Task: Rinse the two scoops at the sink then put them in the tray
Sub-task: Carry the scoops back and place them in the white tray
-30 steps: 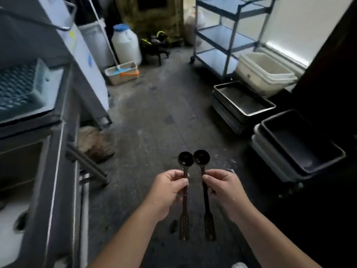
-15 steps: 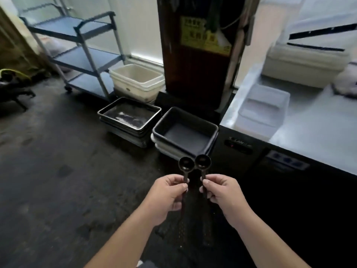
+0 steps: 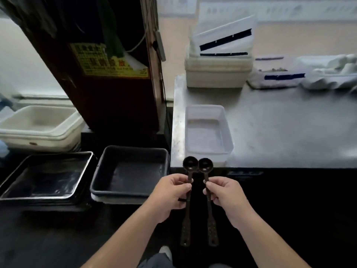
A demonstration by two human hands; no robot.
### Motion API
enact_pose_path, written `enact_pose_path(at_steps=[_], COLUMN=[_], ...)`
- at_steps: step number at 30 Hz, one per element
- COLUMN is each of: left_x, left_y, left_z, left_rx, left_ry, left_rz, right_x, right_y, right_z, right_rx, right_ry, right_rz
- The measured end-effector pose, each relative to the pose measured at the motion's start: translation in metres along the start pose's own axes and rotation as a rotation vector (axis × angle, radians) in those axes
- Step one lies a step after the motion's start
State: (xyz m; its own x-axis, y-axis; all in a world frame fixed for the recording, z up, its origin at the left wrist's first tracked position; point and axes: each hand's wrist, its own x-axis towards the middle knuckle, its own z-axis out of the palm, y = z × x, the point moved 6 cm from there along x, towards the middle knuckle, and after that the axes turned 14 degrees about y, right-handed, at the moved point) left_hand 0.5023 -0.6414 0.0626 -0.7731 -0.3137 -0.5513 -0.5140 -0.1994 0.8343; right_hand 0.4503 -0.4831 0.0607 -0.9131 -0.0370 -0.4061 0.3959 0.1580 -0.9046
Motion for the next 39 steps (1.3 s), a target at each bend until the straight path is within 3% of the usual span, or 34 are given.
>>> enact_pose_path(at_steps=[7,13,21,24,30,39], left_x=[0.094,0.195,0.299,0.320,0.342,0.342], left_y=[0.063,0.097,0.102,0.089,0.069,0.065], left_z=[0.028,0.063,0.104,0.111,0.109,0.110], left_rx=[0.029,0.040,0.149,0.237,0.667,0.756], left_ry=[-0.073,0.062,0.244,0.298,0.348,0.340], left_rz=[-0.001,0.015,-0.002,-0.033,0.000,0.025], right_x=[0.097,0.207,0.327,0.347,0.354,0.347], right_y=[-0.027,-0.058,-0.056,-0.037,0.004,0.012], right_z=[0.000,-0.003,0.021,0.030,0.029,0.025], right_rx=[0.019,0.001,-0.113,-0.281,-0.517,-0.653], right_ry=[0.172,0.264,0.225,0.236,0.233,0.292], right_rz=[0.068,0.068,0.136,0.177,0.295,0.218])
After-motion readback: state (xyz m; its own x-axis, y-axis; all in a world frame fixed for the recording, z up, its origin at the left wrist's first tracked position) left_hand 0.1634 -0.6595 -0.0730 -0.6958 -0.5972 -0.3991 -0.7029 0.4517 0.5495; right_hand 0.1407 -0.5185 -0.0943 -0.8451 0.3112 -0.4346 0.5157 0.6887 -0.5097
